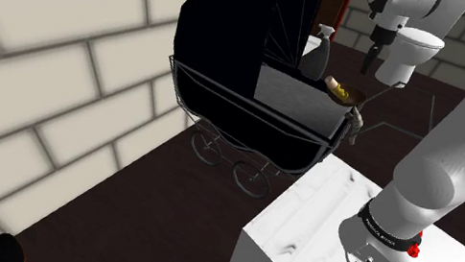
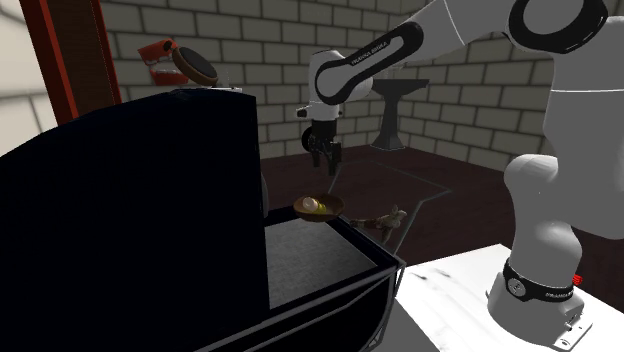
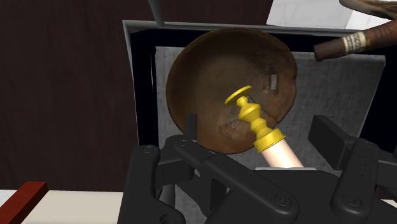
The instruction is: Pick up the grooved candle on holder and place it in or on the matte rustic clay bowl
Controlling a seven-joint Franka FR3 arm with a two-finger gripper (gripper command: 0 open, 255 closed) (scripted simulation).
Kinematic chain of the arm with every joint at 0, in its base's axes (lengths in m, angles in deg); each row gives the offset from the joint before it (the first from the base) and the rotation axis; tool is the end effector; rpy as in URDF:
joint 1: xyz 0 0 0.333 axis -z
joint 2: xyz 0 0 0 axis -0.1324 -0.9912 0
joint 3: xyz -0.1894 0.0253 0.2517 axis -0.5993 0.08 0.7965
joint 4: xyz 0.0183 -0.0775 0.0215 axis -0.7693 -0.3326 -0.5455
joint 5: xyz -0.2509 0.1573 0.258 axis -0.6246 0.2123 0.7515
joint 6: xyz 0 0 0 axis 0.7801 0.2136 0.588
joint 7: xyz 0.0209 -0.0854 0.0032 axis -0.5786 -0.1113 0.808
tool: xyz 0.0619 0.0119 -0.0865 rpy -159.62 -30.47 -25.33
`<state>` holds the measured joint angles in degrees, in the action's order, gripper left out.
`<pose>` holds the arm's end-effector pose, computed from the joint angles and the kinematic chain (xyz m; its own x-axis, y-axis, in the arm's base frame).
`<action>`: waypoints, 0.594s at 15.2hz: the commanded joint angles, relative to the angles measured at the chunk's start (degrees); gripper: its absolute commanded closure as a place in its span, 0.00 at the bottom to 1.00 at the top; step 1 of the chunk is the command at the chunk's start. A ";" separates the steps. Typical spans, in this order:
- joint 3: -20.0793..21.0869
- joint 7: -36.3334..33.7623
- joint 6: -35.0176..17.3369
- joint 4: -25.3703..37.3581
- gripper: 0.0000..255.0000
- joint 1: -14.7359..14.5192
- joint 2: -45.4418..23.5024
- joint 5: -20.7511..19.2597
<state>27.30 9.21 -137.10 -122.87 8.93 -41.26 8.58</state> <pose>0.3402 -0.4525 0.4295 0.9821 0.1873 -0.0198 0.1875 -0.9822 0.0103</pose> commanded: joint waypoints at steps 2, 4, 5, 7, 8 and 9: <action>-0.03 -0.67 4.78 3.40 0.00 -0.20 1.68 -1.16; -0.03 -0.68 4.78 3.39 0.00 -0.19 1.69 -1.17; -0.03 -0.67 4.78 3.40 0.00 -0.19 1.68 -1.16; -0.03 -0.67 4.78 3.40 0.00 -0.19 1.68 -1.16; -0.03 -0.67 4.78 3.40 0.00 -0.19 1.68 -1.16; -0.03 -0.67 4.78 3.40 0.00 -0.19 1.68 -1.16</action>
<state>27.27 8.55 -132.34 -119.48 8.74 -39.59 7.42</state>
